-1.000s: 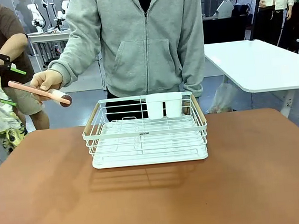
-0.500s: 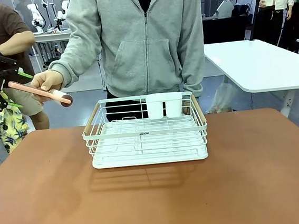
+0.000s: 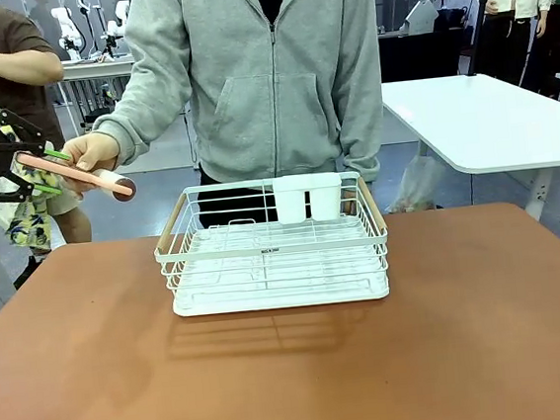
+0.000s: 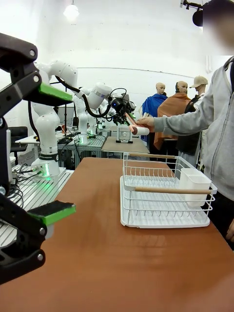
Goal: Clean the table.
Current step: Pick up the Lint Roller when the human hands it over.
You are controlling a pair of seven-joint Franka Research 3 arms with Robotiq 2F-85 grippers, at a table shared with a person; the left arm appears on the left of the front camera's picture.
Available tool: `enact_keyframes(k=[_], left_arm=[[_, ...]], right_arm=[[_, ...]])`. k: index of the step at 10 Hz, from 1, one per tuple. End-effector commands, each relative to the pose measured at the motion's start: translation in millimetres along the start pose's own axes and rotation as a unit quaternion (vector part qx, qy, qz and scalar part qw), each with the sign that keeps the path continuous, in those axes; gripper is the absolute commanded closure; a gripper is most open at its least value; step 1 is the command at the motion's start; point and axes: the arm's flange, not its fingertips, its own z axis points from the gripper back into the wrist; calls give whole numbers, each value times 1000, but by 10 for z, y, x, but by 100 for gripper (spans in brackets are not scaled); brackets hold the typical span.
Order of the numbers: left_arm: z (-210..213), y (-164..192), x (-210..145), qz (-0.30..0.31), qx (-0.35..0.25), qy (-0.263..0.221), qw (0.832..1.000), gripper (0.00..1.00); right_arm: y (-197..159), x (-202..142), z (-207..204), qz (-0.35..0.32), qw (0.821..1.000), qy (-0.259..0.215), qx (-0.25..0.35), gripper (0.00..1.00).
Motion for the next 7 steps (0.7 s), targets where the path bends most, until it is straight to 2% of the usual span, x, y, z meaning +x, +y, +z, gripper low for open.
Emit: enact_keyframes(k=[1, 4, 5, 7], left_arm=[[-84, 18, 12, -13, -16, -18, 1000, 65], [-71, 17, 3, -14, -17, -16, 1000, 95], [-69, 16, -9, -13, -17, -14, 1000, 100], [-46, 17, -24, -16, -22, -7, 1000, 100]], right_arm=[[18, -6, -10, 7, 1000, -2, 6, 0], [18, -6, -10, 7, 1000, -2, 6, 0], [18, -6, -10, 7, 1000, -2, 6, 0], [18, -6, -10, 7, 1000, -2, 6, 0]])
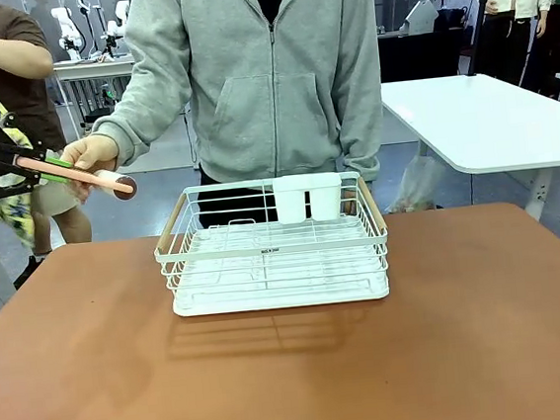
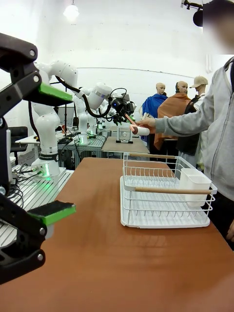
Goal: Clean the table.
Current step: Pick up the Lint Roller when the human hands it over, then clean the table with the Lint Roller when the human lifts the Dish drying rack.
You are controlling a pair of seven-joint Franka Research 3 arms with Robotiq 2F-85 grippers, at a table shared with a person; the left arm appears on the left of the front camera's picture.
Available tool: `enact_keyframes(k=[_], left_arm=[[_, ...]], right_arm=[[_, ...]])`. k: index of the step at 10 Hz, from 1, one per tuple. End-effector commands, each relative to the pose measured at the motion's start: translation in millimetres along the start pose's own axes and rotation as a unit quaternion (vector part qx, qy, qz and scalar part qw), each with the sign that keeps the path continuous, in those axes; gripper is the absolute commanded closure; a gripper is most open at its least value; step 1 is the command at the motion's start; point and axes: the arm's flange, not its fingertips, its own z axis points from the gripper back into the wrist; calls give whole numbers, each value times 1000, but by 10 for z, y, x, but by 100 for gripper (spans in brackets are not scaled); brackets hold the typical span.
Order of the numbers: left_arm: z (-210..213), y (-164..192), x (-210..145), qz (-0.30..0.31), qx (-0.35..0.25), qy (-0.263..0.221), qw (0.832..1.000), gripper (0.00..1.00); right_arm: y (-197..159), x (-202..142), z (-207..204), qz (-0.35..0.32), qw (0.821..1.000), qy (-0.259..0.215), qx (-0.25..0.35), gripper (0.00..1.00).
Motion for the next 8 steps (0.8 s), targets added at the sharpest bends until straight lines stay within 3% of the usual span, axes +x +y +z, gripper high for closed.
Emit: enact_keyframes(k=[1, 2, 8], left_arm=[[39, 20, -19, -20, -24, -18, 999, 99], [0, 0, 0, 0, 0, 0, 1000, 99], [0, 0, 0, 0, 0, 0, 1000, 99]], right_arm=[[17, -6, -9, 7, 1000, -3, 6, 0], [17, -6, -9, 7, 1000, -3, 6, 0], [17, -6, -9, 7, 1000, -3, 6, 0]])
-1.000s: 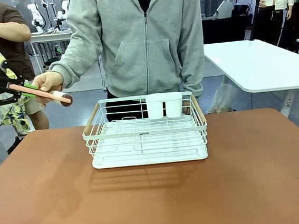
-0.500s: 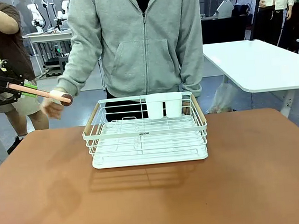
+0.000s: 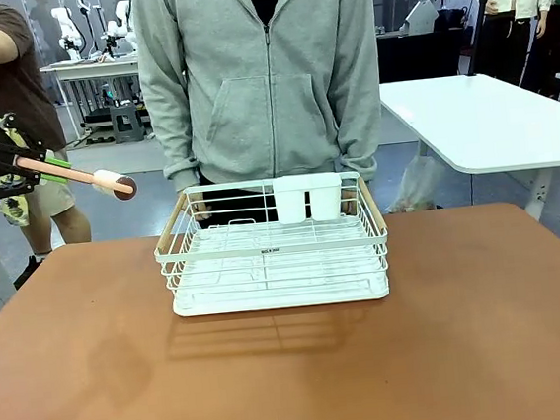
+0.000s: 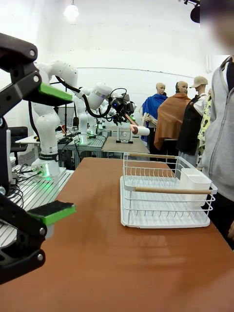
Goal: Clean the table.
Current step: Clean the table with the Lint Roller when the human lifts the Dish drying rack.
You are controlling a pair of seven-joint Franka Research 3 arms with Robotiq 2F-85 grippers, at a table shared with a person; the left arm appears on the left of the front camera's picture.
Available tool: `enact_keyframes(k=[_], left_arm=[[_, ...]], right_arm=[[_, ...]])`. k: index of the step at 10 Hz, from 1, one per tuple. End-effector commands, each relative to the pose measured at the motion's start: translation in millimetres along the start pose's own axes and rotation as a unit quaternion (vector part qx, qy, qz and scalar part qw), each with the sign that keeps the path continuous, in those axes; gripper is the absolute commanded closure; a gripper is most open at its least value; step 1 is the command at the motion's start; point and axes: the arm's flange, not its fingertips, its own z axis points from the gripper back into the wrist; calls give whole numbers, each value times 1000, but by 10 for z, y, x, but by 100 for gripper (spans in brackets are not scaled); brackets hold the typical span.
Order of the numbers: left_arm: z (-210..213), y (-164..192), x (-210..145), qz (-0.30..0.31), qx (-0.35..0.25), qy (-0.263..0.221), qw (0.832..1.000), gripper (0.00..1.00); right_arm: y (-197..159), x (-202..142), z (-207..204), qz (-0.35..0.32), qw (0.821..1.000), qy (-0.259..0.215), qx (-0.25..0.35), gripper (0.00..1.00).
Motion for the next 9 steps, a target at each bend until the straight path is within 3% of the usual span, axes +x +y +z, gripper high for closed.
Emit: enact_keyframes(k=[1, 9], left_arm=[[1, -6, -5, 1, 1, 0, 1000, 99], [1, -6, -5, 1, 1, 0, 1000, 99]], right_arm=[[19, -6, -8, 7, 1000, -3, 6, 0], [19, -6, -8, 7, 1000, -3, 6, 0]])
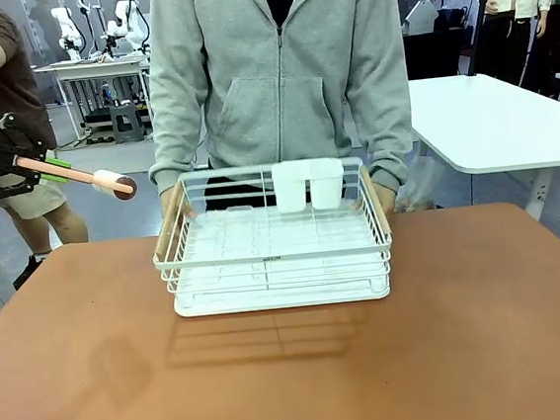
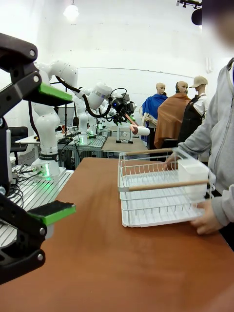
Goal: Clean the table.
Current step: Clean the table with the Lint Roller when the human lifts the Dish drying rack.
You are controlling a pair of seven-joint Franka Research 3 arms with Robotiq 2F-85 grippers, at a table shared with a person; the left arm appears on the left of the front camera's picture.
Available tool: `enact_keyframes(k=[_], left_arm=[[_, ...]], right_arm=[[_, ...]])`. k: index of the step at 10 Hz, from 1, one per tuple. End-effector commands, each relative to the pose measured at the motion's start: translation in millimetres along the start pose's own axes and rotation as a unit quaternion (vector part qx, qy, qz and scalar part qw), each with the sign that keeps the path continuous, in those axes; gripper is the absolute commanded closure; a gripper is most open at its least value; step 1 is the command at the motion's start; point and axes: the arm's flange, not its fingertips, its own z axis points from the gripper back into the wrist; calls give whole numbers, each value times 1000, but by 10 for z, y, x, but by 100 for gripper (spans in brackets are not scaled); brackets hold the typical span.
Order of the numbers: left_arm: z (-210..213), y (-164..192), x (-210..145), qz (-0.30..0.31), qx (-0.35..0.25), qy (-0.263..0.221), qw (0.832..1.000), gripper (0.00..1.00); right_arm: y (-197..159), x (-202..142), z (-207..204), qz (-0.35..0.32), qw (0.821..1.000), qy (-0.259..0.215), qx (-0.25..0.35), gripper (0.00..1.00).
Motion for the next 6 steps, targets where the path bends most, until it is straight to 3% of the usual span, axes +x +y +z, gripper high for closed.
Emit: enact_keyframes(k=[1, 6], left_arm=[[1, -6, -5, 1, 1, 0, 1000, 99], [1, -6, -5, 1, 1, 0, 1000, 99]], right_arm=[[18, -6, -7, 7, 1000, -3, 6, 0], [18, -6, -7, 7, 1000, -3, 6, 0]])
